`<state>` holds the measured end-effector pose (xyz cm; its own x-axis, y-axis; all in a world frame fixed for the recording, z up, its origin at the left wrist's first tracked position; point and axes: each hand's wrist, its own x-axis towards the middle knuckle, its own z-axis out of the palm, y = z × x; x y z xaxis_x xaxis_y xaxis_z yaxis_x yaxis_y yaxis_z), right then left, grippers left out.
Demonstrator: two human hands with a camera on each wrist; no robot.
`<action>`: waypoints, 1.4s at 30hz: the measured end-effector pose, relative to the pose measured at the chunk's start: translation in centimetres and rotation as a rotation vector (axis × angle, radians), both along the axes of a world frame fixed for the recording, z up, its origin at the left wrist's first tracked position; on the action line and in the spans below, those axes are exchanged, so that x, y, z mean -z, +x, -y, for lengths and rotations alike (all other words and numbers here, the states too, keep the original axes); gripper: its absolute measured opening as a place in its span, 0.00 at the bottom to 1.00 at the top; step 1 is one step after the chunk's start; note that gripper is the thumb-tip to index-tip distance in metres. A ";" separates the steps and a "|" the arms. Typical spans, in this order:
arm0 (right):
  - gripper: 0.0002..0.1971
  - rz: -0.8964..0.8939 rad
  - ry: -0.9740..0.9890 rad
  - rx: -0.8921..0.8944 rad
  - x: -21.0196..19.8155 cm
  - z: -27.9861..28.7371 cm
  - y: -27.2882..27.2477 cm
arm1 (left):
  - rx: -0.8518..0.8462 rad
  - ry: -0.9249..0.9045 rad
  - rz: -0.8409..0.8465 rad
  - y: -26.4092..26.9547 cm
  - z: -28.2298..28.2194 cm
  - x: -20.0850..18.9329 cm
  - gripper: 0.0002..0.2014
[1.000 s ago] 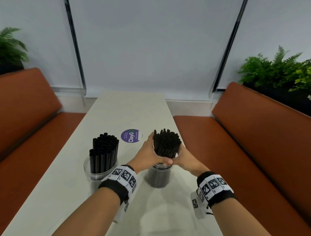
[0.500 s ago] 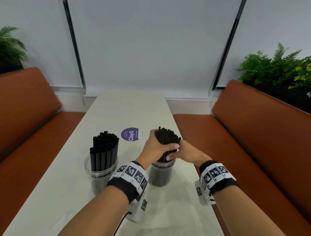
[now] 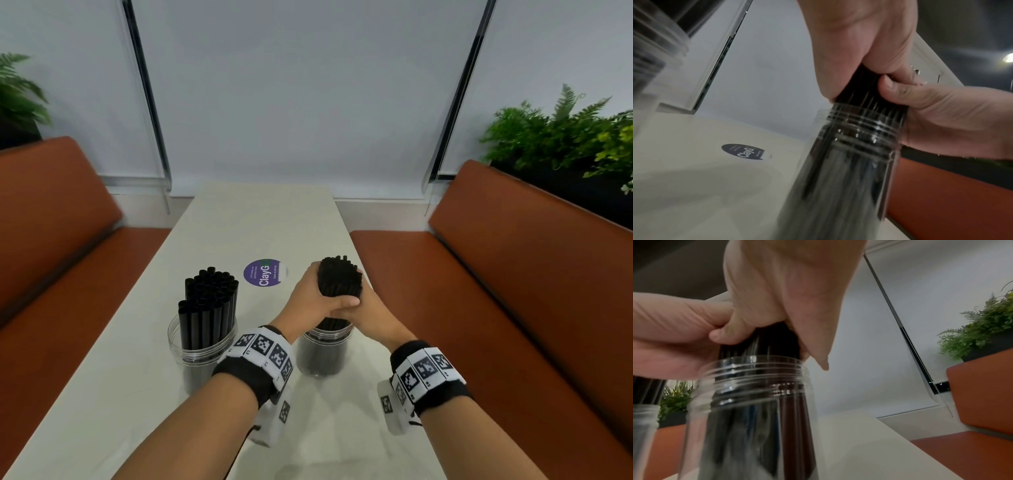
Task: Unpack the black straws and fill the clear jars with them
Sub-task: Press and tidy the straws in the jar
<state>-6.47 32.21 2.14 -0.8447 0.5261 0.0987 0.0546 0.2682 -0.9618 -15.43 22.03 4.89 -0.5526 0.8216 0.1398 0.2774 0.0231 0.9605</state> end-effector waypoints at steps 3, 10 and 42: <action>0.38 -0.026 0.055 0.060 -0.3 -0.2 0.0 | -0.016 0.015 -0.028 -0.5 0.1 -0.8 0.24; 0.33 0.054 0.156 0.074 0.2 -0.3 1.1 | 0.096 -0.093 -0.108 -1.2 0.4 0.4 0.34; 0.44 0.014 0.029 0.013 -2.0 0.3 1.0 | -0.075 -0.151 -0.230 -0.6 0.2 2.4 0.41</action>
<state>-5.48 31.92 4.16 -0.8390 0.5344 0.1021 0.0721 0.2952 -0.9527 -16.06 21.84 2.51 -0.5804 0.8008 0.1476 0.4798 0.1899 0.8566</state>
